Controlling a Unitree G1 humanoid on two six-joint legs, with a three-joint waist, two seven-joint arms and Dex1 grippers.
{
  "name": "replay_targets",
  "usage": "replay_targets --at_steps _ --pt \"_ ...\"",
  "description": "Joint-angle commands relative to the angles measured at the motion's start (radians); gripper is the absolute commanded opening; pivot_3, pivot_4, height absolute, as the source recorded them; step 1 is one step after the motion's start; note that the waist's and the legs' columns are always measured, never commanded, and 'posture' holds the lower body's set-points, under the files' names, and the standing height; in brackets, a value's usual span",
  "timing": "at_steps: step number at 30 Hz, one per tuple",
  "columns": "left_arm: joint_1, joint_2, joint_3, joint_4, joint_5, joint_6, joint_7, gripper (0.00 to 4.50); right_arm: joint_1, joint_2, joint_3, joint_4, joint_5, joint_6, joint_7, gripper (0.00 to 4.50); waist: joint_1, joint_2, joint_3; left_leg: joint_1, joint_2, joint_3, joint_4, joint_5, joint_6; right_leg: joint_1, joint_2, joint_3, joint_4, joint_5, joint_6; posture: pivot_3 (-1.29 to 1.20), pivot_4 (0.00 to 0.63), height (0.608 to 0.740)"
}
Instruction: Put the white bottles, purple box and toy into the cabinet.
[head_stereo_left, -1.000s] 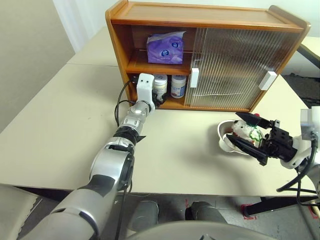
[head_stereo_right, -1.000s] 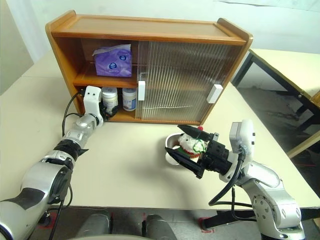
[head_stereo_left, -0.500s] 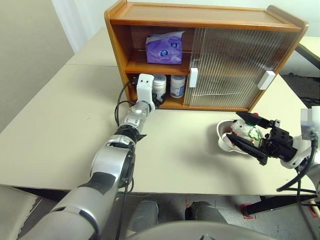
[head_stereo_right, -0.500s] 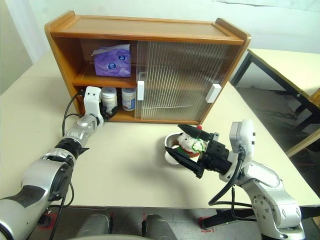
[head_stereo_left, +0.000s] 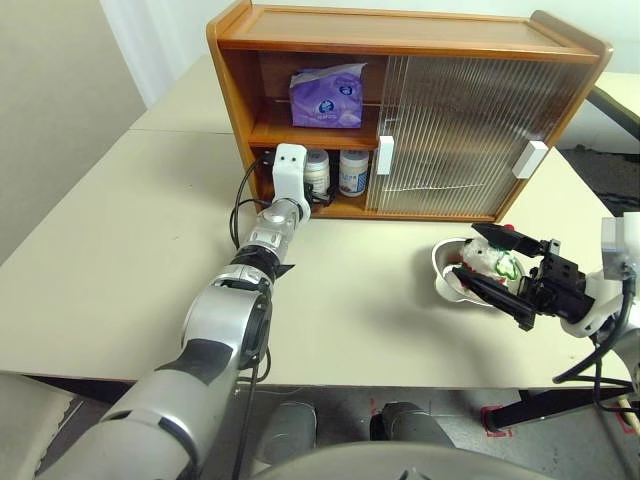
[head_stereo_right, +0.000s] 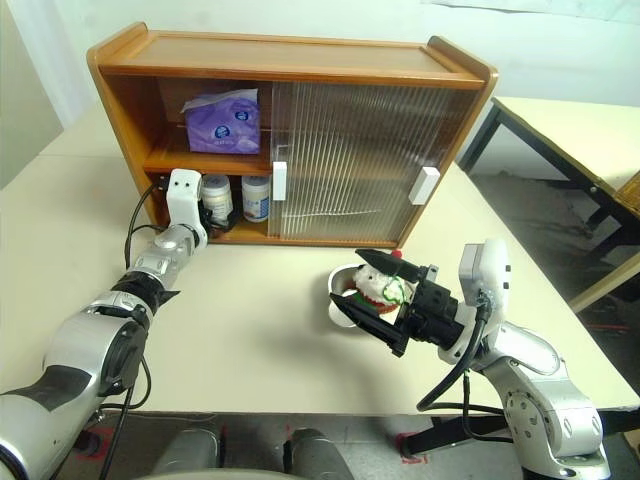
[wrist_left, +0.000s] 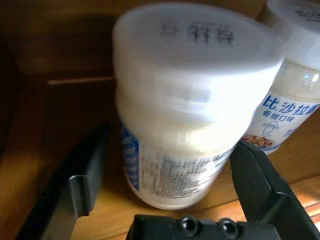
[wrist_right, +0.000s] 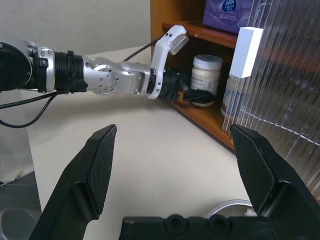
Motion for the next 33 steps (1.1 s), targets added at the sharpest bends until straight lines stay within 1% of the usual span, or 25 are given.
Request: replay_targets --at_steps 1,8,14,18,24,29,33 --pt "-0.009 -0.002 0.008 0.005 0.005 -0.005 0.002 4.47 0.001 -0.009 -0.007 0.003 -0.001 -0.002 0.007 4.50 -0.001 0.000 0.000 0.000 0.000 0.000 0.000 0.000 0.000 0.000 0.000 0.000 0.000 0.000 0.000 0.07 0.002 0.740" --pt "-0.002 -0.003 0.010 -0.003 0.004 -0.008 -0.004 4.47 -0.002 -0.010 -0.007 0.008 -0.001 -0.003 0.012 4.50 -0.001 0.000 0.000 0.000 0.000 0.000 0.000 0.001 0.001 0.000 0.000 0.000 0.000 0.000 0.000 0.07 0.000 0.740" --pt "0.051 0.009 0.002 -0.056 0.005 -0.017 -0.028 4.47 -0.003 -0.001 -0.001 0.017 -0.008 -0.012 0.017 4.50 -0.001 0.000 0.000 0.000 0.000 0.000 0.000 0.001 0.000 0.000 0.000 0.000 0.000 0.000 0.000 0.07 0.000 0.740" --pt "0.128 0.023 -0.016 -0.164 0.011 -0.012 -0.068 4.47 0.000 0.010 0.006 0.024 -0.015 -0.022 0.015 4.50 -0.003 0.000 0.000 0.000 0.000 0.000 0.000 0.001 0.000 0.000 0.000 0.000 0.000 0.000 0.000 0.08 0.001 0.740" --pt "0.263 0.034 -0.051 -0.407 0.012 0.061 -0.112 4.47 -0.012 0.025 0.014 0.035 -0.018 -0.023 0.007 4.50 -0.002 0.000 0.000 0.000 -0.001 0.000 0.000 0.001 0.000 0.000 0.000 0.000 0.000 0.000 0.000 0.09 0.007 0.740" --pt "0.370 0.058 -0.058 -0.635 -0.019 0.156 -0.169 4.47 -0.034 0.041 0.001 0.045 -0.025 -0.031 -0.022 4.50 -0.001 0.000 0.000 0.000 -0.001 0.000 0.000 0.001 0.001 0.001 0.000 0.000 0.000 0.001 0.000 0.10 0.010 0.740" --pt "0.459 0.090 -0.084 -0.772 -0.030 0.181 -0.258 4.47 -0.047 0.059 -0.010 0.061 -0.062 -0.062 -0.073 4.50 0.001 0.000 0.000 0.001 -0.001 0.000 -0.001 0.001 0.001 0.001 0.000 0.000 0.000 0.001 -0.002 0.10 0.012 0.740"
